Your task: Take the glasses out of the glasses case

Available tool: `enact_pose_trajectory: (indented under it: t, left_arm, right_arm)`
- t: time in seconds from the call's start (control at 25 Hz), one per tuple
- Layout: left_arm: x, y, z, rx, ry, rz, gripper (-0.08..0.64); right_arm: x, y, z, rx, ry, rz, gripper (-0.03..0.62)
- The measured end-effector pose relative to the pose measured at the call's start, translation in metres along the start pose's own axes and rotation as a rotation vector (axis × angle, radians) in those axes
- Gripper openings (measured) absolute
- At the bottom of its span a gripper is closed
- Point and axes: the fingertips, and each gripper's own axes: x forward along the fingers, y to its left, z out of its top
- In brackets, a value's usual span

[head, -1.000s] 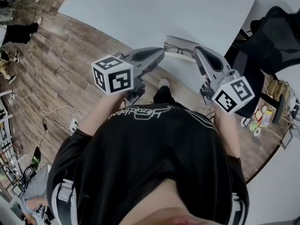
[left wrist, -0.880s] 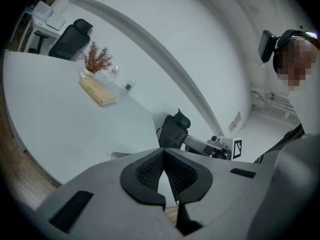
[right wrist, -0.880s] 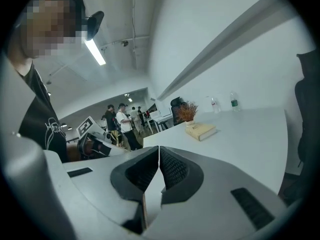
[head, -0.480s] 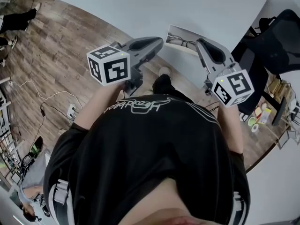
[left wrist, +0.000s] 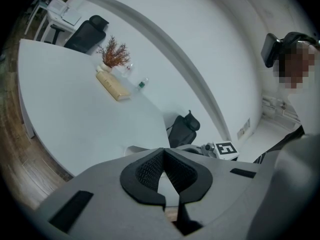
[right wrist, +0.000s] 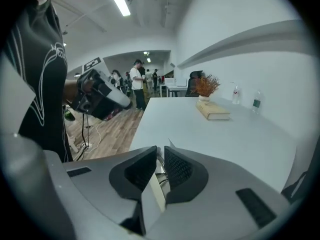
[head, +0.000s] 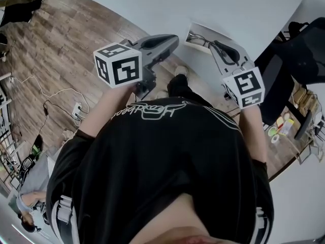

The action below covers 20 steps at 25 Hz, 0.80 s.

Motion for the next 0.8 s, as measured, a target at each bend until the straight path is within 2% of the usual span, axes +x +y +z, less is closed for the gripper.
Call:
enact_pose_trajectory:
  t: [0.16,0.28,0.64,0.8]
  left_arm:
    - [-0.003,0.011,0.001,-0.029,-0.001,0.01,0.008]
    - [-0.003,0.016,-0.002,-0.038,0.0,0.015,0.008]
    - [-0.004,0.033,-0.001,-0.059,-0.003,0.041,0.008]
    - [-0.003,0.036,-0.001,-0.064,-0.006,0.045,0.008]
  right_arm:
    - [0.02,0.004,-0.014,-0.066,0.096,0.032,0.014]
    - [0.029,0.004,-0.024,-0.102,0.147,0.04,0.077]
    - [0.051,-0.005,-0.047,-0.292,0.292,0.019,0.078]
    - [0.056,-0.006,-0.055,-0.344,0.337,0.026,0.078]
